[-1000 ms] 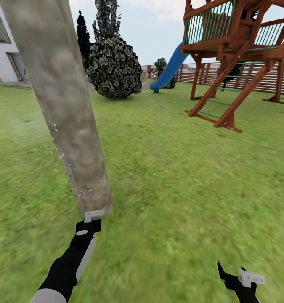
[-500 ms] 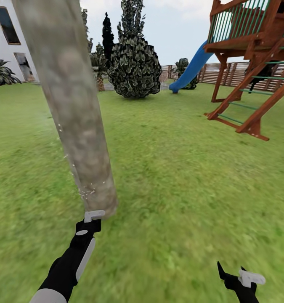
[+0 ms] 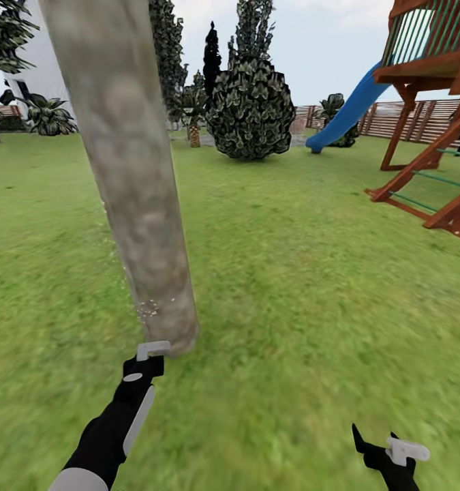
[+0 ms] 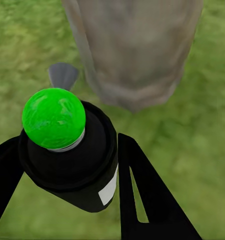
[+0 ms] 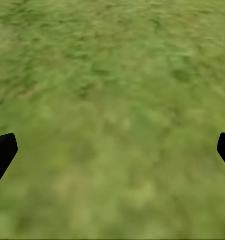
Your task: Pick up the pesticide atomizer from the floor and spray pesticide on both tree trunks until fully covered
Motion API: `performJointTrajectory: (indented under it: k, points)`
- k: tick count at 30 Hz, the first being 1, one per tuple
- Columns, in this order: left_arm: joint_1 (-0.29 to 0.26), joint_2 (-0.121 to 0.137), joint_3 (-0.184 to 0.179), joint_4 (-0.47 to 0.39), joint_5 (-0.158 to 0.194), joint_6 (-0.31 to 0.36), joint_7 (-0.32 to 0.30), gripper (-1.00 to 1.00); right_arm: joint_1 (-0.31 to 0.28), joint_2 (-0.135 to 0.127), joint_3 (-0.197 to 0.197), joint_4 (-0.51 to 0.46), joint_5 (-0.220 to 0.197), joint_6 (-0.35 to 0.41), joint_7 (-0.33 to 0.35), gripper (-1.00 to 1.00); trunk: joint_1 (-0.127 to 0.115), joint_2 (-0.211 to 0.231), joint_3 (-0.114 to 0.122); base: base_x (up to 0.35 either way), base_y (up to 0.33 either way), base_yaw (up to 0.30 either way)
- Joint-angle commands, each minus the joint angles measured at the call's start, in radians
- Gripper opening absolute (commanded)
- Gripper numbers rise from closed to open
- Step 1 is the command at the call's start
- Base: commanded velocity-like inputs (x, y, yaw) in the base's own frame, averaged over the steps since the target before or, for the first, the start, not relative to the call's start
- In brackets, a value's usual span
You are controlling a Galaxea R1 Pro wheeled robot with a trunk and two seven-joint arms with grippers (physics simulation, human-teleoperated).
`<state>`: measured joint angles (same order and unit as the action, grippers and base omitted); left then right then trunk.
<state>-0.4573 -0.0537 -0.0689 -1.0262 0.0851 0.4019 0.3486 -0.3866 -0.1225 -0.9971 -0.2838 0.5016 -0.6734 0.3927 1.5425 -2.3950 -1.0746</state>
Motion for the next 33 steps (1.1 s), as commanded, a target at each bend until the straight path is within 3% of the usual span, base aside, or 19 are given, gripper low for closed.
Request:
performJointTrajectory:
  k: [1, 10, 13, 15, 17, 24, 28, 29, 31, 33]
  points:
    - [0.000, 0.000, 0.000, 0.000, -0.001, 0.000, 0.000, -1.00, 0.000, 0.000, 0.000, 0.000, 0.000, 0.000, 0.000, 1.00, 0.000, 0.000, 0.000, 0.105, -0.265, 0.252]
    - [-0.014, 0.000, 0.000, 0.003, 0.006, 0.000, 0.001, -1.00, 0.000, 0.000, -0.001, 0.000, 0.000, 0.000, 0.000, 1.00, 0.000, 0.000, 0.000, 0.005, -0.116, 0.106]
    - [-0.067, 0.000, 0.001, 0.013, 0.006, 0.015, -0.002, -1.00, 0.000, 0.000, 0.000, 0.001, 0.001, 0.000, 0.000, 1.00, 0.000, 0.000, 0.000, 0.000, 0.000, 0.000]
    - [-0.131, 0.003, 0.001, 0.014, 0.007, 0.108, -0.011, -1.00, 0.000, 0.000, 0.000, 0.001, 0.001, 0.000, 0.000, 1.00, 0.000, 0.000, 0.000, 0.000, 0.000, 0.000]
    - [-0.172, 0.002, 0.000, 0.006, 0.006, 0.147, -0.011, -1.00, 0.000, 0.000, 0.000, 0.002, 0.001, 0.000, 0.000, 1.00, 0.000, 0.000, 0.000, 0.000, 0.000, 0.000]
    - [-0.191, 0.000, -0.001, -0.003, 0.004, 0.176, -0.005, -1.00, 0.000, 0.000, -0.001, 0.002, 0.000, 0.000, 0.000, 1.00, 0.000, 0.000, 0.000, -0.177, 0.000, 0.000]
    - [-0.309, -0.001, 0.000, 0.004, 0.002, 0.231, -0.003, -1.00, 0.000, 0.000, -0.002, 0.002, 0.000, 0.000, 0.000, 1.00, 0.000, 0.000, 0.000, -0.007, 0.000, 0.000]
    - [-0.320, 0.005, 0.001, 0.001, 0.001, 0.238, -0.002, -1.00, 0.000, 0.000, -0.002, 0.002, 0.000, 0.000, 0.000, 1.00, 0.000, 0.000, 0.000, 0.000, 0.000, 0.000]
    - [-0.328, 0.052, 0.065, -0.003, 0.003, 0.248, -0.008, -1.00, 0.000, 0.000, -0.002, 0.002, 0.000, 0.000, 0.000, 1.00, 0.000, 0.000, 0.000, 0.000, 0.000, 0.000]
    - [-0.324, 0.062, 0.076, -0.004, 0.001, 0.249, -0.011, -1.00, 0.000, 0.000, -0.001, 0.002, 0.000, 0.000, 0.000, 1.00, 0.000, 0.000, 0.000, 0.000, 0.000, 0.000]
